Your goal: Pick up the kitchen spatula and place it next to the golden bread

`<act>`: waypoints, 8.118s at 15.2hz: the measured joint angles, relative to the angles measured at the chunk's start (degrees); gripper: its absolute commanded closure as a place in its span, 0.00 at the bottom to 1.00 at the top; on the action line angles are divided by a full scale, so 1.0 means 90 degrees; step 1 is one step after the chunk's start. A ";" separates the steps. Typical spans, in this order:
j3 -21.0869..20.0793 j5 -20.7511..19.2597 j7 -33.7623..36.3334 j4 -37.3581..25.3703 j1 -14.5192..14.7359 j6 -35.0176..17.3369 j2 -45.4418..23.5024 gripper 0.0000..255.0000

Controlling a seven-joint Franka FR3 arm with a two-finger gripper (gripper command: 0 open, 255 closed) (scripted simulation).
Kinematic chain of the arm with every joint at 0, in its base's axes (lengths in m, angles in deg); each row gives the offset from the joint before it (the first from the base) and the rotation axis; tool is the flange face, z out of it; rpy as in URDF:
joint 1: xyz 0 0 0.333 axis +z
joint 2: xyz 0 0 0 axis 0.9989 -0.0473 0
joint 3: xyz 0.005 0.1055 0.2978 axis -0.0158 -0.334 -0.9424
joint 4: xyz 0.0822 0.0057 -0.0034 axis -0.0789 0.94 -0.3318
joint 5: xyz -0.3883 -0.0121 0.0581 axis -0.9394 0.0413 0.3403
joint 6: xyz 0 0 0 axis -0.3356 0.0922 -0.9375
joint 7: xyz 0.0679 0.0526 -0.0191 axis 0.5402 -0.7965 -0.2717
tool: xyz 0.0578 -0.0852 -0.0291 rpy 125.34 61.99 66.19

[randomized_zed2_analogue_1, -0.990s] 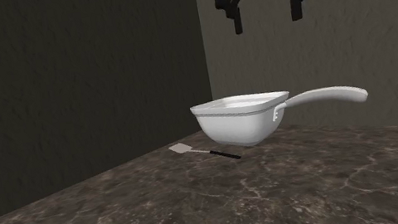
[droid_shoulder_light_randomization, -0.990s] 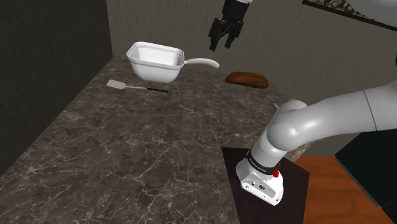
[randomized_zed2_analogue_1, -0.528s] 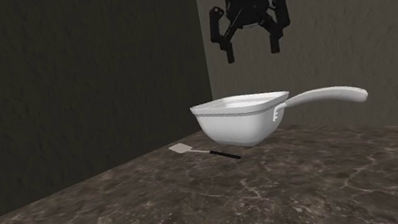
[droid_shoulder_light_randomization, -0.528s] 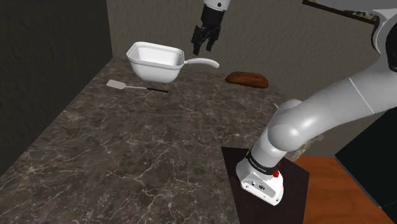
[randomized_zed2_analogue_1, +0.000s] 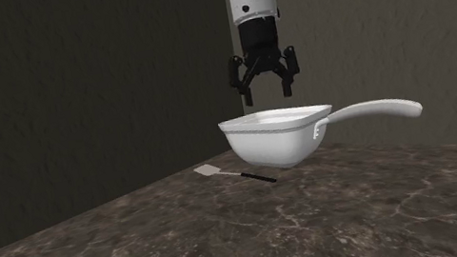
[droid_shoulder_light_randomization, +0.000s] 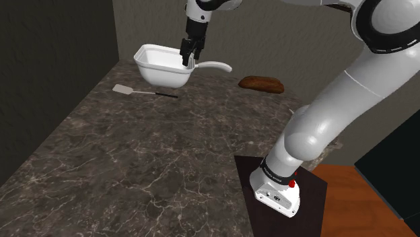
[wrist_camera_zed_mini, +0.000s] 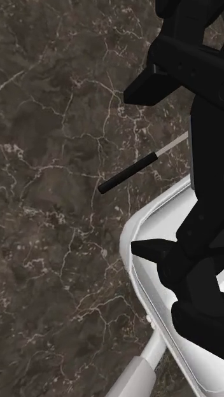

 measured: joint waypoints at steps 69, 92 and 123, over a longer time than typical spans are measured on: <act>-0.0372 -0.0103 -0.2175 -0.5426 0.0666 0.1233 -0.4876 1.00; 0.0458 0.1268 -0.3815 -0.3029 -0.0038 0.0870 -0.2650 1.00; 0.1657 0.1996 -0.2838 -0.3374 0.2323 -0.0584 -0.4337 0.00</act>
